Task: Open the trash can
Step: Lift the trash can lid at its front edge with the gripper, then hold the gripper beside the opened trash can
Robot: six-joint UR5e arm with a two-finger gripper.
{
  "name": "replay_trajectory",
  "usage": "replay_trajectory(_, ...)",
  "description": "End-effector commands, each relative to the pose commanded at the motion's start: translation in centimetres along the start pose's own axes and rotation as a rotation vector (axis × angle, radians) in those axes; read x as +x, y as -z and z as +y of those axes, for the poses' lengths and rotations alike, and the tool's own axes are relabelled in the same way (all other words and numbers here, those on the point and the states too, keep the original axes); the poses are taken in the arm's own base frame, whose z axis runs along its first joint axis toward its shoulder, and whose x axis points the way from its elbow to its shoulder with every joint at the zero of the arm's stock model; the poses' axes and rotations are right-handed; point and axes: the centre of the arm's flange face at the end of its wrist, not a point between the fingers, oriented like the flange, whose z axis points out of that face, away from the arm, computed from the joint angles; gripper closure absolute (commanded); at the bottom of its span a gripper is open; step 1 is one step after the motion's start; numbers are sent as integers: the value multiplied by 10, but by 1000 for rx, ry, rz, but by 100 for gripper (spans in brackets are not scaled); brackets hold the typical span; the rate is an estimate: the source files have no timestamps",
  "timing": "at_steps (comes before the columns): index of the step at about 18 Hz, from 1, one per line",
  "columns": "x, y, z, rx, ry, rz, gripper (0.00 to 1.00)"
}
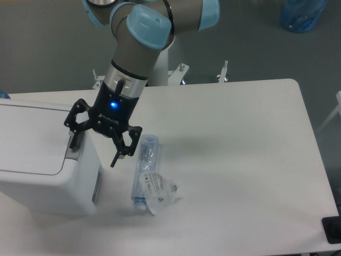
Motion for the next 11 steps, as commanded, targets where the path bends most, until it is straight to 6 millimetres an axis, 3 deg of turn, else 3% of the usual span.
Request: replay_trajectory(11,0,2,0,2,0,0,0)
